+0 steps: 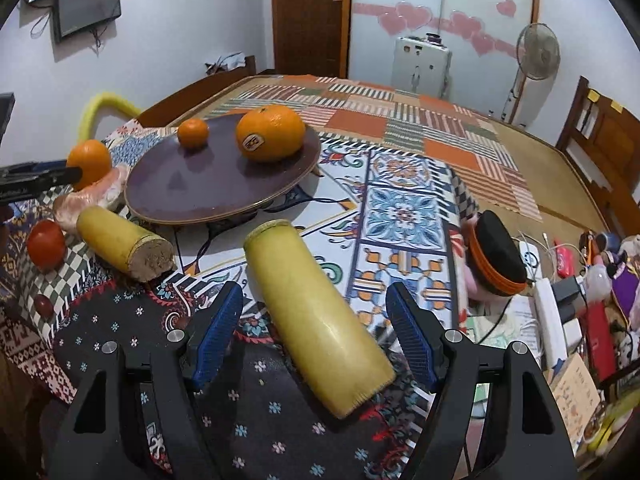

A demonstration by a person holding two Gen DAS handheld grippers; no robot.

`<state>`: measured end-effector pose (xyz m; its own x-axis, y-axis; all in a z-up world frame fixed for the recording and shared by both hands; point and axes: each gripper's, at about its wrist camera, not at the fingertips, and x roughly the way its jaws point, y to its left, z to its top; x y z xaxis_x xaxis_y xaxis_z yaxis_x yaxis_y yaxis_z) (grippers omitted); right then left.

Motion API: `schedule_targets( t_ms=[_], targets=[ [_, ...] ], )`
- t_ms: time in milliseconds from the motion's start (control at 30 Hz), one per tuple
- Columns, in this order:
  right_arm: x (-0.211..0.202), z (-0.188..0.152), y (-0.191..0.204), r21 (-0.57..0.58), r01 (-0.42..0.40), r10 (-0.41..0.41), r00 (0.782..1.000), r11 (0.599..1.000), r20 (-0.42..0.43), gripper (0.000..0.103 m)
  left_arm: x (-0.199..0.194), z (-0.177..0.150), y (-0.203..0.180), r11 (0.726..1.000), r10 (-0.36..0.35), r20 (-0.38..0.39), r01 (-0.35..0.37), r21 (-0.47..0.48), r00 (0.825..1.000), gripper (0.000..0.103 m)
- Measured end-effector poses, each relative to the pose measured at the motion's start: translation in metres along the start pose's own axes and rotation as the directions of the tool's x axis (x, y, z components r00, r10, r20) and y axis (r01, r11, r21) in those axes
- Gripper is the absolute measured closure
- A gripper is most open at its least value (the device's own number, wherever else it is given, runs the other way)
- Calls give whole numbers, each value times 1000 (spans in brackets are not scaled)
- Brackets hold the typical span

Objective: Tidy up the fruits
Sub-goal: 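Grasp the Dole orange with the left tool while the right tool grasps a yellow roll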

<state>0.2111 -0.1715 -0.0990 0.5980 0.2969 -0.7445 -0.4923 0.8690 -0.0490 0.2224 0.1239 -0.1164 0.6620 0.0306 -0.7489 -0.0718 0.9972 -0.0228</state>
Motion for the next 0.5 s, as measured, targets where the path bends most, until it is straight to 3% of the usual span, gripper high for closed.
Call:
schedule_targets(
  t_ms=[500],
  targets=[
    [11,5,5,-22,-6,5,1000,1000,-16,57,28,14,15,999,48,-21,-49,-15,999,35]
  ],
)
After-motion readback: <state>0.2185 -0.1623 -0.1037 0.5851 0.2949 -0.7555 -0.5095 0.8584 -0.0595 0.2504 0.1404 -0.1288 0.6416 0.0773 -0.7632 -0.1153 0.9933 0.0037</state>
